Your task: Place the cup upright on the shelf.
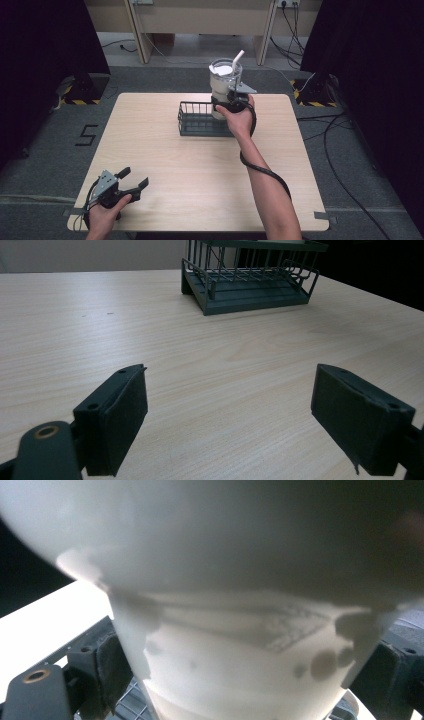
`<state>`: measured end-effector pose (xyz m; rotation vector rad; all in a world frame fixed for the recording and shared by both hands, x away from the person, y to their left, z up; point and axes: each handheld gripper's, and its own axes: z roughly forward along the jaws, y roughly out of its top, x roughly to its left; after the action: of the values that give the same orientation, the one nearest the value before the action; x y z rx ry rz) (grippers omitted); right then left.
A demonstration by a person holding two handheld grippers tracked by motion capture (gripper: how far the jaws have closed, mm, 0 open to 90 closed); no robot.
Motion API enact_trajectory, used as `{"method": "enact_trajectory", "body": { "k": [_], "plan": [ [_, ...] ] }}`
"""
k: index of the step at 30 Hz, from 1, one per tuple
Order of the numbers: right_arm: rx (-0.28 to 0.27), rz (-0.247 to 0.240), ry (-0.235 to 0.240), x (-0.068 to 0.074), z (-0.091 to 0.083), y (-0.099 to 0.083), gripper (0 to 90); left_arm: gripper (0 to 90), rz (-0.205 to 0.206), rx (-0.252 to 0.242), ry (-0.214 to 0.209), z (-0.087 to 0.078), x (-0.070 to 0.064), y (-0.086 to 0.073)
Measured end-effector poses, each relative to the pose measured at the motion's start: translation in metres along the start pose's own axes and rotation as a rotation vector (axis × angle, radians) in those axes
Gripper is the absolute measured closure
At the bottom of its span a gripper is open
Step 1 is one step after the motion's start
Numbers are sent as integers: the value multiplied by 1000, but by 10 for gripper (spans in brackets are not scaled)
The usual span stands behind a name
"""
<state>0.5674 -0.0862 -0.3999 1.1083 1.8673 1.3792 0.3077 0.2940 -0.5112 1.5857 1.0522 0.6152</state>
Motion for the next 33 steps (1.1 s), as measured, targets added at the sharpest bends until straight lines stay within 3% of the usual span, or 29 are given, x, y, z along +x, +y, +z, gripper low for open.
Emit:
{"method": "enact_trajectory", "body": {
  "k": [33],
  "plan": [
    [29, 20, -16, 3, 20, -32, 117, 145, 1, 0, -14, 0, -1, 0]
  ]
}}
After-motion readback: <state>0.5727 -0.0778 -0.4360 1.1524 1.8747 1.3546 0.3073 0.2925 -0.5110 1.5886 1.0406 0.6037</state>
